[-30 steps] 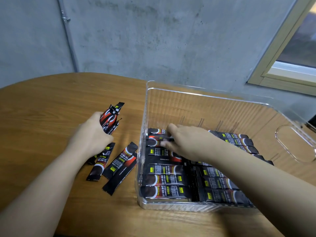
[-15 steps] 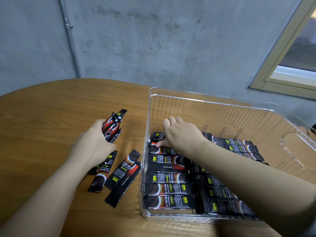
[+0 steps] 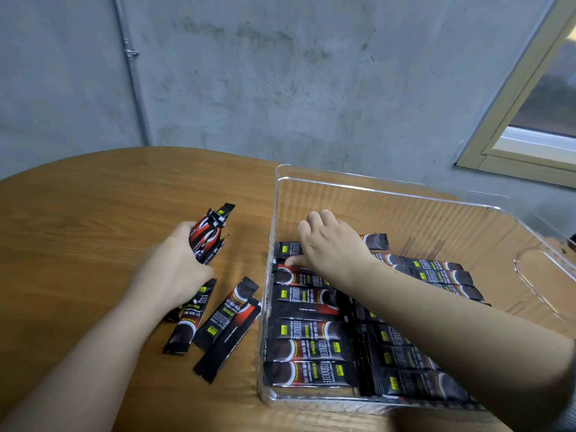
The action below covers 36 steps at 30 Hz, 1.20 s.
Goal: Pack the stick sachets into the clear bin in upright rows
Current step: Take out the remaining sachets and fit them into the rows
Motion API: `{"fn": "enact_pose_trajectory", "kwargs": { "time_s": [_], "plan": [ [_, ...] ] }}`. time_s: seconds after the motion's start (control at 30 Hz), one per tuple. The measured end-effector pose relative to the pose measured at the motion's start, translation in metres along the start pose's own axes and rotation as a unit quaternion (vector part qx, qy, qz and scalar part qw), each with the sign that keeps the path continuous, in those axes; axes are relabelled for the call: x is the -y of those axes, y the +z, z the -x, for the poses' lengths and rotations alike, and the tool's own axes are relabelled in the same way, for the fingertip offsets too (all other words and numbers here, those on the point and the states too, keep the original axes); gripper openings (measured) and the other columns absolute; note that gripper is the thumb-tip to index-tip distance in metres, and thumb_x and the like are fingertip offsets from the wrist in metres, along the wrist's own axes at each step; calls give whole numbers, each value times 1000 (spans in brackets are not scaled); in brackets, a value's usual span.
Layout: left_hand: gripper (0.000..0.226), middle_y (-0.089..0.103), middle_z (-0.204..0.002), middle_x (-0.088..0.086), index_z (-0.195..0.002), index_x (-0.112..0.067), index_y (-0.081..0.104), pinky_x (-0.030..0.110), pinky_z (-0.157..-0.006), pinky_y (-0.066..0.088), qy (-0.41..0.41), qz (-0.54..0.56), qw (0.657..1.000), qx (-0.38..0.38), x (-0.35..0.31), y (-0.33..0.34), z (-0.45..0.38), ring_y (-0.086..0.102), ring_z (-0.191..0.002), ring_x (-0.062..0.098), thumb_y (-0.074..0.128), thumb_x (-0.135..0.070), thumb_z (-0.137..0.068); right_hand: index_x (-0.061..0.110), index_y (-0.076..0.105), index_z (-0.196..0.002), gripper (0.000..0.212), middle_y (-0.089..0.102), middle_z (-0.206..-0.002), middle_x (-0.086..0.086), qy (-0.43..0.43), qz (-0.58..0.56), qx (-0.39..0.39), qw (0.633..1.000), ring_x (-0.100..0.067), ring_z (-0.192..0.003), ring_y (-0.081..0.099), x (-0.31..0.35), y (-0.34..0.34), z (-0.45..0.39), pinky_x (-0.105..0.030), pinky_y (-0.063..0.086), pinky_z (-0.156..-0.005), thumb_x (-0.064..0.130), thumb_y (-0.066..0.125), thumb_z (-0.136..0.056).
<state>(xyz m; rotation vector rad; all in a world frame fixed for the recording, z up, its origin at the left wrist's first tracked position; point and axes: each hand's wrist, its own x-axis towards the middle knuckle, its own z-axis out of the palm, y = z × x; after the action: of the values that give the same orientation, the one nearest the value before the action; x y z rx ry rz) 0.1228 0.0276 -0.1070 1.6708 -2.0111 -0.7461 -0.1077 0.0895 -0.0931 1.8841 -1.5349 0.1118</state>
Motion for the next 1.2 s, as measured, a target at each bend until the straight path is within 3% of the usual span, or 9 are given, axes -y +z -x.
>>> {"fn": "enact_pose_trajectory", "kwargs": {
  "time_s": [0.1, 0.43, 0.57, 0.63, 0.73, 0.83, 0.93, 1.07, 1.2],
  "plan": [
    [66, 60, -84, -5, -124, -33, 40, 42, -74, 56, -1, -2, 1000, 2, 1, 0, -1, 63, -75, 25, 74, -14, -71, 11, 48, -55, 62, 47, -55, -4, -4, -1, -24, 1000, -19, -50, 46, 1, 4, 1, -23, 29, -40, 70, 66, -57],
    [69, 60, -84, -7, -127, -32, 40, 41, -74, 56, 0, 6, 1000, 3, 1, 0, 0, 63, -76, 25, 74, -13, -70, 13, 47, -57, 61, 46, -60, -3, -14, 39, -76, 996, -20, -53, 44, -2, 12, -1, -27, 30, -47, 66, 27, -79],
    [68, 59, -84, -6, -127, -31, 41, 40, -76, 54, 3, 2, 1000, -4, -1, -1, 0, 61, -77, 24, 72, -13, -70, 14, 47, -57, 60, 47, -59, -3, -12, 53, -67, 996, -21, -54, 45, -1, 10, -1, -28, 32, -51, 68, 28, -75],
    [68, 58, -84, -6, -128, -30, 40, 40, -75, 54, 3, 1, 1000, 0, -1, -1, 1, 61, -77, 24, 72, -13, -72, 14, 47, -59, 54, 47, -60, -2, -23, 58, -56, 996, -21, -55, 46, -1, 5, -1, -28, 34, -53, 66, 42, -73],
    [68, 59, -84, -5, -128, -30, 40, 40, -75, 55, 0, 4, 1000, 3, -1, -2, 1, 62, -76, 24, 73, -13, -72, 12, 44, -67, 28, 47, -62, -4, -57, 23, -68, 996, -23, -55, 44, -5, -6, -3, -30, 31, -51, 30, 66, -73],
    [67, 61, -83, -4, -126, -31, 40, 40, -73, 56, -2, 2, 1000, 3, 0, -2, 2, 63, -74, 25, 73, -15, -70, 15, 32, -79, 22, 41, -66, -7, -84, -53, -77, 992, -22, -58, 33, -14, -27, -8, -31, 23, -53, 1, 44, -68],
    [67, 61, -83, -4, -127, -31, 40, 40, -73, 55, -2, 2, 1000, 2, 0, -2, 2, 63, -73, 25, 73, -14, -71, 13, 32, -79, 13, 28, -71, -5, -64, -175, -48, 981, -21, -64, 23, -21, -51, -9, -27, 11, -61, 5, 31, -68],
    [69, 61, -82, -4, -130, -29, 39, 40, -71, 55, 1, 3, 1000, 4, -1, -2, 2, 63, -72, 24, 72, -13, -72, 12, 21, -81, 9, 30, -60, -2, 26, -299, 74, 951, -23, -53, 23, -21, -69, 0, -34, 11, -49, 16, 29, -80],
    [70, 60, -83, -5, -130, -29, 39, 39, -72, 55, 2, 6, 1000, 6, -1, -2, 2, 63, -73, 23, 73, -13, -72, 17, 21, -95, 17, 45, -63, 0, 27, -279, 111, 954, -29, -53, 42, -10, -67, 8, -36, 28, -51, 20, 37, -93]
  ]
}}
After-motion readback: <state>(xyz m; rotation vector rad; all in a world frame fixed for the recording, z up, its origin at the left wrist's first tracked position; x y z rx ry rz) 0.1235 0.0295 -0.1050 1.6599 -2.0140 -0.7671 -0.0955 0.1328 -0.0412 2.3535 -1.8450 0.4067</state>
